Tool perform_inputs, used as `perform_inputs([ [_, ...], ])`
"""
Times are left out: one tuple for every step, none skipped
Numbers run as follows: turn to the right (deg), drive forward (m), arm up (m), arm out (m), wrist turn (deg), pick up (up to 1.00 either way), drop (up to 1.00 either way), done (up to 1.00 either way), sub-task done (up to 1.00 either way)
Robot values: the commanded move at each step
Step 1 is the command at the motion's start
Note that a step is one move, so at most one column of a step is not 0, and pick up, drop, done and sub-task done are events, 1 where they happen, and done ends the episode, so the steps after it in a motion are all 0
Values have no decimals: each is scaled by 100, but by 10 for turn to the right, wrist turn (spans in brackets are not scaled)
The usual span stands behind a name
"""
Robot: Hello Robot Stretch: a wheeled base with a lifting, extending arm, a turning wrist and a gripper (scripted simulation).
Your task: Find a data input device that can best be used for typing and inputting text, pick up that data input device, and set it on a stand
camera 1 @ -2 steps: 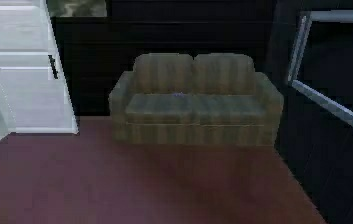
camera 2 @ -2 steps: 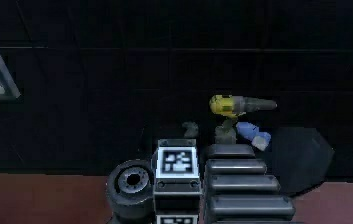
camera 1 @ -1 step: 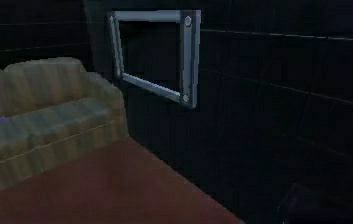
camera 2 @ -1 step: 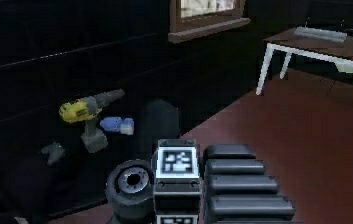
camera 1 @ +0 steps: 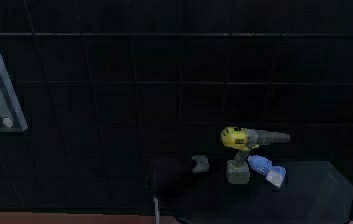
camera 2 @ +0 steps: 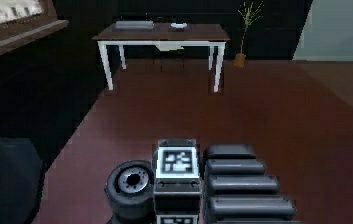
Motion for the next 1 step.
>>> perform_inputs([
  [210,0,0,0,0,0,0,0,0],
])
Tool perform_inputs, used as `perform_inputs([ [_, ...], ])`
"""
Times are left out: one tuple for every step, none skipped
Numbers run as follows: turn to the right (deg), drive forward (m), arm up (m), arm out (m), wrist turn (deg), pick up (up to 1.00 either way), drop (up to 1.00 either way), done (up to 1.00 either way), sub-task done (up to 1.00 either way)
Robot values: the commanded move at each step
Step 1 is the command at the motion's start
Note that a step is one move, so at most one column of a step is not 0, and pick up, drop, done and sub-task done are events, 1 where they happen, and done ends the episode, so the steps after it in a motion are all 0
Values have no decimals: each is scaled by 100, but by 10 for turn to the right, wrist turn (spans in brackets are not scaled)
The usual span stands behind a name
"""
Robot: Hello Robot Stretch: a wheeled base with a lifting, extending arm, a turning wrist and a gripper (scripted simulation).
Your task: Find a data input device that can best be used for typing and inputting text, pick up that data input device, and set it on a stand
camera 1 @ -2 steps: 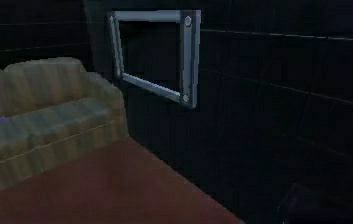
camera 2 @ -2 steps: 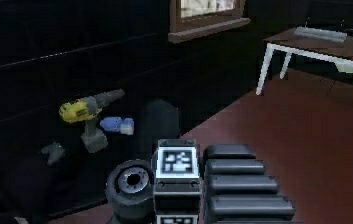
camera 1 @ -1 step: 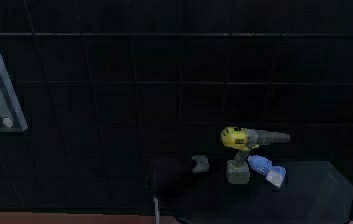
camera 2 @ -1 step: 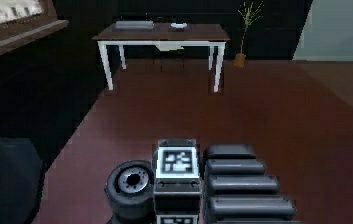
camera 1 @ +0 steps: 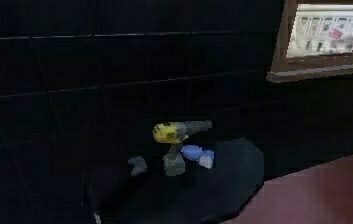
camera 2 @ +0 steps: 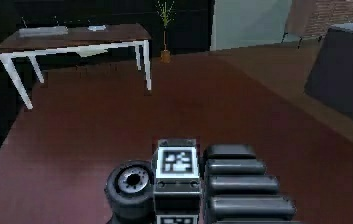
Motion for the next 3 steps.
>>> perform_inputs([
  [-450,0,0,0,0,0,0,0,0],
  [-450,0,0,0,0,0,0,0,0],
  [-30,0,0,0,0,0,0,0,0],
])
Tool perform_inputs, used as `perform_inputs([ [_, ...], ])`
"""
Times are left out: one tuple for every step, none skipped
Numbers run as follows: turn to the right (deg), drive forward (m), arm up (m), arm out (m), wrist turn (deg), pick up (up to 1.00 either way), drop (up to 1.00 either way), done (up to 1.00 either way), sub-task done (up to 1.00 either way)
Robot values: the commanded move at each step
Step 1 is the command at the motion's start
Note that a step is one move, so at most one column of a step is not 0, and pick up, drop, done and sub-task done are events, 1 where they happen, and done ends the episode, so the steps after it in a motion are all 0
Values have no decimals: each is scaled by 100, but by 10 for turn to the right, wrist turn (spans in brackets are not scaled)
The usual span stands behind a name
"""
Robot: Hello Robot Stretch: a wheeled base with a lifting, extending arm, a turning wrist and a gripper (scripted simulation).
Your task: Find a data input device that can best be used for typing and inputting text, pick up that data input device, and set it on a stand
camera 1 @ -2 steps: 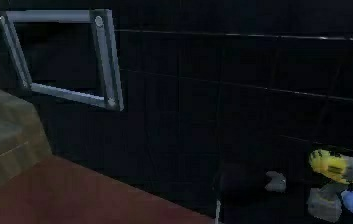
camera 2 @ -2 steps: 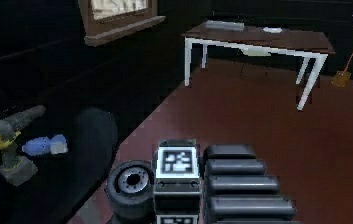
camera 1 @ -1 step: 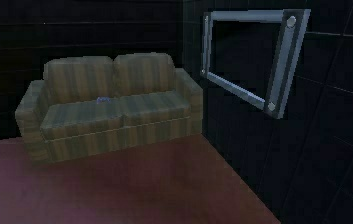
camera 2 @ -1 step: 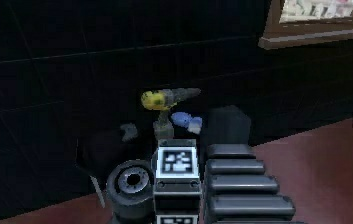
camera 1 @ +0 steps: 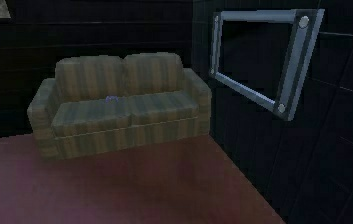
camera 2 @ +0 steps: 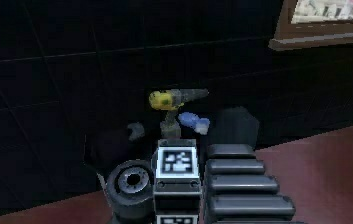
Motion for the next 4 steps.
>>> perform_inputs([
  [0,0,0,48,0,0,0,0,0],
  [0,0,0,0,450,0,0,0,0],
  [0,0,0,0,450,0,0,0,0],
  [0,0,0,0,450,0,0,0,0],
])
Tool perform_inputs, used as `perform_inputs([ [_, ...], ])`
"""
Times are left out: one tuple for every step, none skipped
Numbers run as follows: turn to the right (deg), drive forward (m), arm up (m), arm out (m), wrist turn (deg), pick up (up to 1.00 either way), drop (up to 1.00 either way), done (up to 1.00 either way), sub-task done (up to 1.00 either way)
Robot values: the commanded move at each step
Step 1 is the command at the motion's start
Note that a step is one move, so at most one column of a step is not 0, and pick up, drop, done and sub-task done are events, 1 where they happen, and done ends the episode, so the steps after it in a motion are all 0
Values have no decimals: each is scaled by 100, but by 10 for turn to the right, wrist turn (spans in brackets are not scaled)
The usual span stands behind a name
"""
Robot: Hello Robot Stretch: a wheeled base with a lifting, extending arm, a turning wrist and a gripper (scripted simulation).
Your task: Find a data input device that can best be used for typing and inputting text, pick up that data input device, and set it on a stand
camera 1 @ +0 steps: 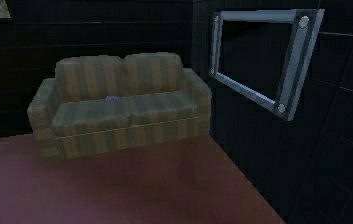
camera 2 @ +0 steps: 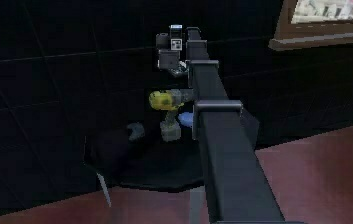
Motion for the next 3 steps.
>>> perform_inputs([
  [0,0,0,0,90,0,0,0,0],
  [0,0,-16,0,0,0,0,0,0],
  [0,0,-32,0,0,0,0,0,0],
])
